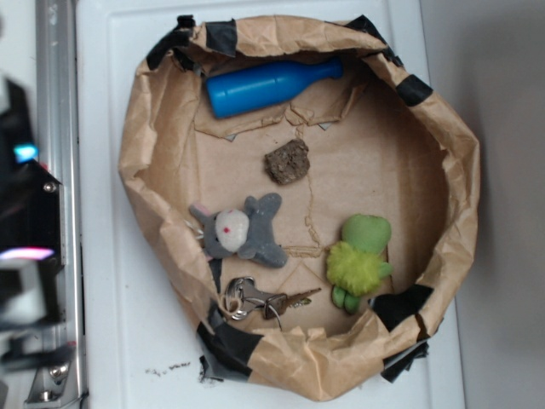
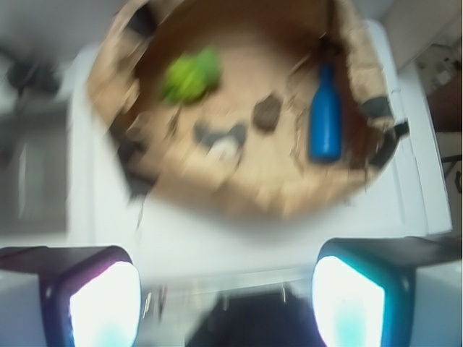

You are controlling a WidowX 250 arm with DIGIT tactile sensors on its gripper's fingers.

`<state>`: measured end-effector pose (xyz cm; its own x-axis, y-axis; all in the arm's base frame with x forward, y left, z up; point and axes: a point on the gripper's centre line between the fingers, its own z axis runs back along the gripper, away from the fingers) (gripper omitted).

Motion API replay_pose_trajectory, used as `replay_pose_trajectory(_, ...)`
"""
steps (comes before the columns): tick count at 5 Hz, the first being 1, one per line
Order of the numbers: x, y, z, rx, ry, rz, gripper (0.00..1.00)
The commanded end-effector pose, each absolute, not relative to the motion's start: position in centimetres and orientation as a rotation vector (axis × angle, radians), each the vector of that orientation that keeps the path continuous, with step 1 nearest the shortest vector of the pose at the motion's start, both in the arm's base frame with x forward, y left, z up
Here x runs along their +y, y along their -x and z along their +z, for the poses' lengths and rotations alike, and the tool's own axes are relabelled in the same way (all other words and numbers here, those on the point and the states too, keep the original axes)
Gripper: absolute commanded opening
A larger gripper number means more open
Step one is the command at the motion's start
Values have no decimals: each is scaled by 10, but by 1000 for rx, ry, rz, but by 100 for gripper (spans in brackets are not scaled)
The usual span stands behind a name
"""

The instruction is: Grab the rock.

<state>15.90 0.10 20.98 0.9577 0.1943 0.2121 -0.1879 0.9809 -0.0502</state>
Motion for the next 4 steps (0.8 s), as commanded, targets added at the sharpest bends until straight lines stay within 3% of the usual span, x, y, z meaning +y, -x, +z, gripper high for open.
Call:
replay_pose_trajectory(1,23,-217,168,-308,66,595,100)
replay_pose_trajectory(2,30,-236,133,-218,-49,758,100)
replay_pose_trajectory(4,30,-236,133,-218,-49,758,100)
